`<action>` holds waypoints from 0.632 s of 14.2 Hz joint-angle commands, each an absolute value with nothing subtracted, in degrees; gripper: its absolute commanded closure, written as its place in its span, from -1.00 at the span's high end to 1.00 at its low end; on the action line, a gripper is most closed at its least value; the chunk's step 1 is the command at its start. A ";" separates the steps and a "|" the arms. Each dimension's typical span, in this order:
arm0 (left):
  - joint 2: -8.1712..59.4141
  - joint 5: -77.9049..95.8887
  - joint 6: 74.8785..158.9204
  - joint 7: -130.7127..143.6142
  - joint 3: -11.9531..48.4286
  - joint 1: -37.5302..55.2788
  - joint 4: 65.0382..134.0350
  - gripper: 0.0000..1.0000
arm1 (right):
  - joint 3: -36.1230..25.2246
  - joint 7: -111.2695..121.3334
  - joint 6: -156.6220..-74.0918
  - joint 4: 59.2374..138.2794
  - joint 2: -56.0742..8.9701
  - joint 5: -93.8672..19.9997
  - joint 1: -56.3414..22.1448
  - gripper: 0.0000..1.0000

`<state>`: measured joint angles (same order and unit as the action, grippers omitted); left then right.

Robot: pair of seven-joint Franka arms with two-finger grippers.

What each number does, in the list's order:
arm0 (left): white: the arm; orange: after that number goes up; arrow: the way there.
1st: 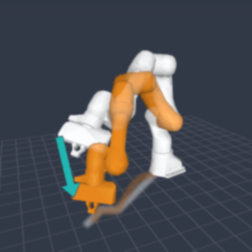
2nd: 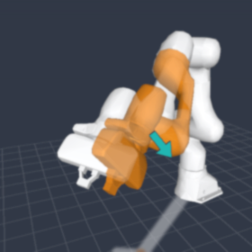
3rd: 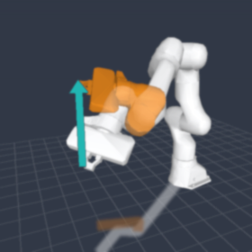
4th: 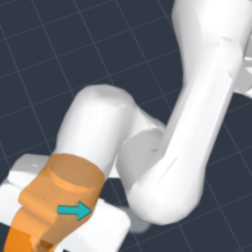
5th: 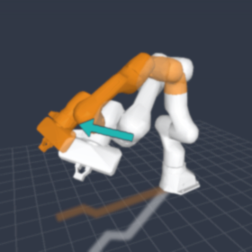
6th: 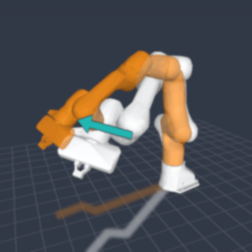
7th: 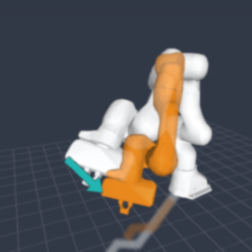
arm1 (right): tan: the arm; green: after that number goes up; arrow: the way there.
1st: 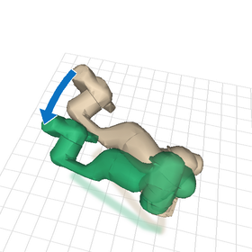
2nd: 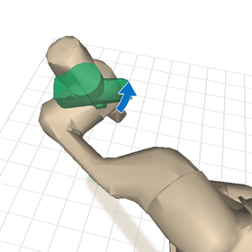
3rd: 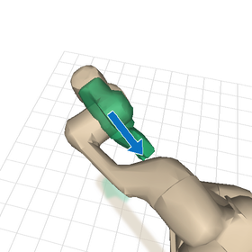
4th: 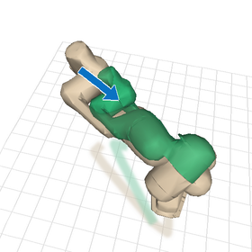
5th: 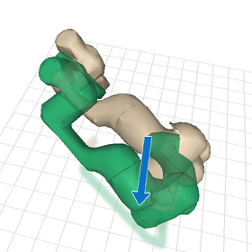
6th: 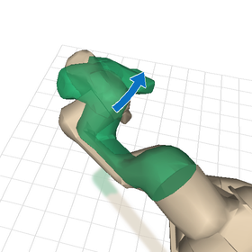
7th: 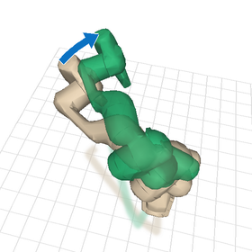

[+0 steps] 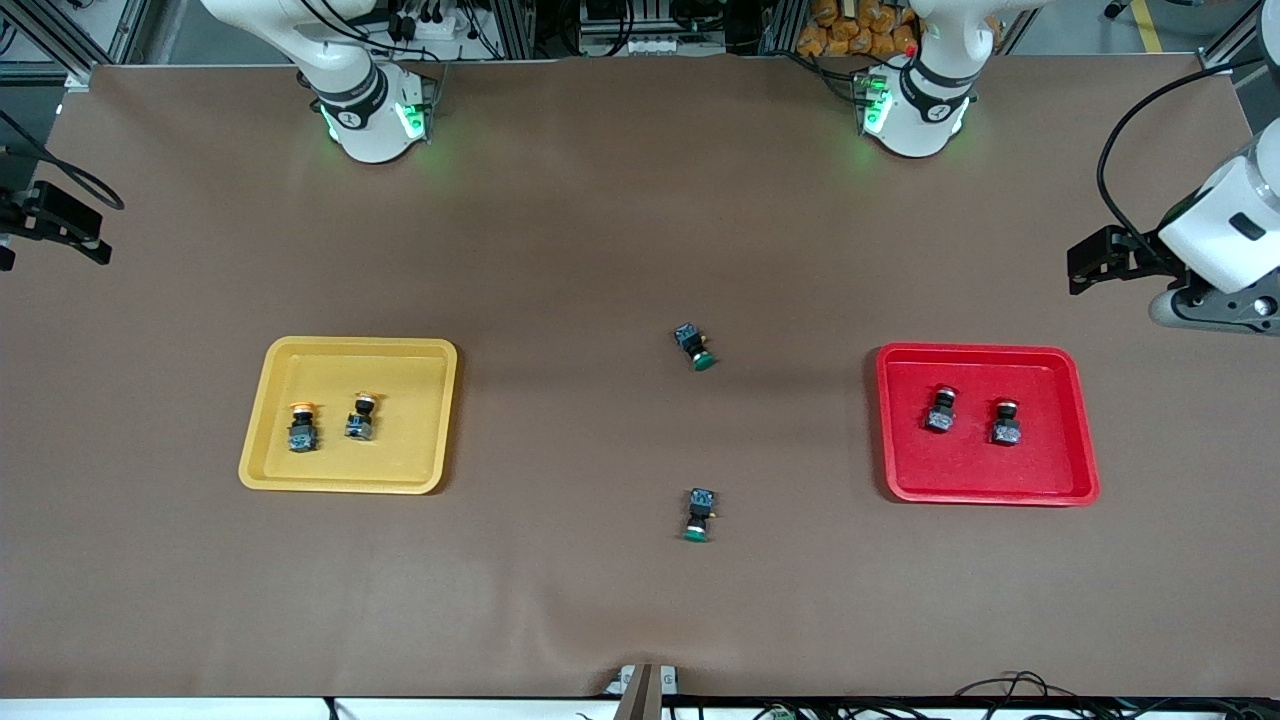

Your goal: Place red and yellow buttons in trays

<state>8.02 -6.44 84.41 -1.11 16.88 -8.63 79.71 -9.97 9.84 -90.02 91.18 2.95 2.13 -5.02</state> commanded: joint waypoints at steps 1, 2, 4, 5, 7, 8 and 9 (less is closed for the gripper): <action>5.03 -5.89 83.41 -0.97 16.70 -8.44 79.19 1.00 | -10.02 10.63 -89.56 90.00 2.64 1.32 -4.83 1.00; 3.27 -6.06 83.41 -1.66 16.70 -8.61 79.54 1.00 | -10.02 10.63 -89.65 90.00 2.55 1.32 -4.75 1.00; 2.73 -5.54 83.41 -1.24 16.61 -8.27 79.54 1.00 | -10.02 10.63 -89.65 90.09 2.55 1.32 -4.57 1.00; 2.29 -5.36 83.32 -1.23 16.35 -8.00 79.72 1.00 | -10.02 10.63 -89.65 90.09 2.55 1.32 -4.48 1.00; 1.32 -4.58 81.83 -1.14 14.34 -6.51 80.33 1.00 | -10.02 10.63 -89.65 90.00 2.46 1.32 -4.48 1.00; 1.14 -3.61 81.74 -0.97 12.67 -6.07 80.85 1.00 | -10.02 10.63 -89.74 90.00 2.37 1.32 -4.40 1.00; 0.79 -2.12 81.74 -0.88 11.09 -5.72 81.29 1.00 | -10.02 10.63 -89.74 90.00 2.46 1.32 -4.48 1.00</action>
